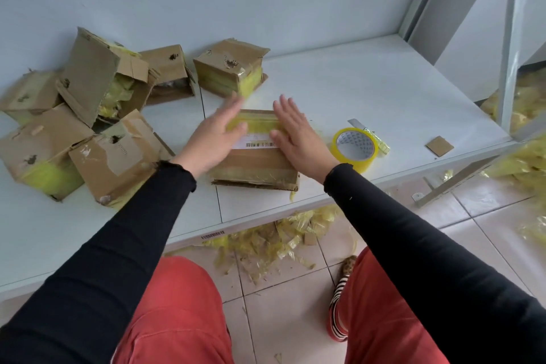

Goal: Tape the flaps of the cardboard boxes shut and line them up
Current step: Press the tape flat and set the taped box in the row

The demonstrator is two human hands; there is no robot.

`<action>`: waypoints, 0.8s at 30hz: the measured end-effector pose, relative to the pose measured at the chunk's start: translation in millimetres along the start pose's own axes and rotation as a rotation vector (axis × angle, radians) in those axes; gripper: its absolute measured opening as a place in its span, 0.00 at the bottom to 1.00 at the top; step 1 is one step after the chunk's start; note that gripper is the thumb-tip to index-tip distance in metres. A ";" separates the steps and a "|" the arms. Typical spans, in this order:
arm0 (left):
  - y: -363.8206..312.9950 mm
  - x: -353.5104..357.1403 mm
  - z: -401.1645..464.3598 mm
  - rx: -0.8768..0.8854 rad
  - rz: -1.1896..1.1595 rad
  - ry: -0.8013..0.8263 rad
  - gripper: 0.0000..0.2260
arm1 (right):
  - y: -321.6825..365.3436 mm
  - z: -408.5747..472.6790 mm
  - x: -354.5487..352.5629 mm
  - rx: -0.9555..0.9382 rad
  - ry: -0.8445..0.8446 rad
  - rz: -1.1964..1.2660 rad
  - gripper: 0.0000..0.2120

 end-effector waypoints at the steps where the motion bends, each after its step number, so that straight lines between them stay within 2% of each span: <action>1: 10.9 -12.1 -2.4 -0.061 -0.199 -0.087 0.27 | -7.6 0.1 -7.1 0.060 -0.039 0.192 0.29; 3: 36.3 -16.4 -13.6 -0.235 -0.606 -0.221 0.25 | -27.7 -2.3 -10.4 0.236 -0.065 0.583 0.31; 4: 45.8 -5.3 -19.7 -0.330 -0.776 -0.213 0.22 | -35.4 -4.5 -3.3 0.331 -0.034 0.745 0.32; 6: 54.8 22.3 -30.3 -0.449 -0.942 -0.124 0.22 | -41.7 -7.6 17.6 0.446 0.044 0.916 0.33; 8: 59.7 39.1 -35.1 -0.494 -1.049 -0.121 0.23 | -42.3 -6.2 34.8 0.475 0.053 1.030 0.31; 12: 63.8 41.3 -33.3 -0.489 -1.144 -0.172 0.24 | -42.3 -2.3 39.8 0.477 -0.020 1.055 0.28; 15: 60.2 42.6 -30.6 -0.495 -1.175 -0.139 0.24 | -41.6 -4.6 37.8 0.504 0.007 1.070 0.27; 18: 52.5 24.5 -22.9 -0.481 -1.206 -0.139 0.28 | -37.8 -2.7 23.6 0.575 -0.009 1.169 0.26; 20: 51.9 -3.2 -13.4 -0.411 -1.260 -0.206 0.29 | -41.2 0.2 13.3 0.683 -0.037 1.291 0.24; 22: 53.5 -30.9 -5.4 -0.325 -1.240 -0.249 0.28 | -39.3 -1.8 13.3 0.800 0.064 1.341 0.16; 23: 55.3 -39.1 -2.3 -0.304 -1.202 -0.260 0.27 | -37.6 -4.1 16.4 0.827 0.144 1.287 0.10; 24: 57.0 -42.5 -0.3 -0.291 -1.159 -0.257 0.27 | -37.5 -7.1 21.3 0.833 0.208 1.235 0.10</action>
Point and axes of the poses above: each hand's wrist, its own z-axis towards the middle knuckle, its own x-axis out of the palm, y = z × x, the point moved 8 cm from there along z, towards the middle knuckle, and after that the axes turned 9 degrees about x, right-handed, at the moved point
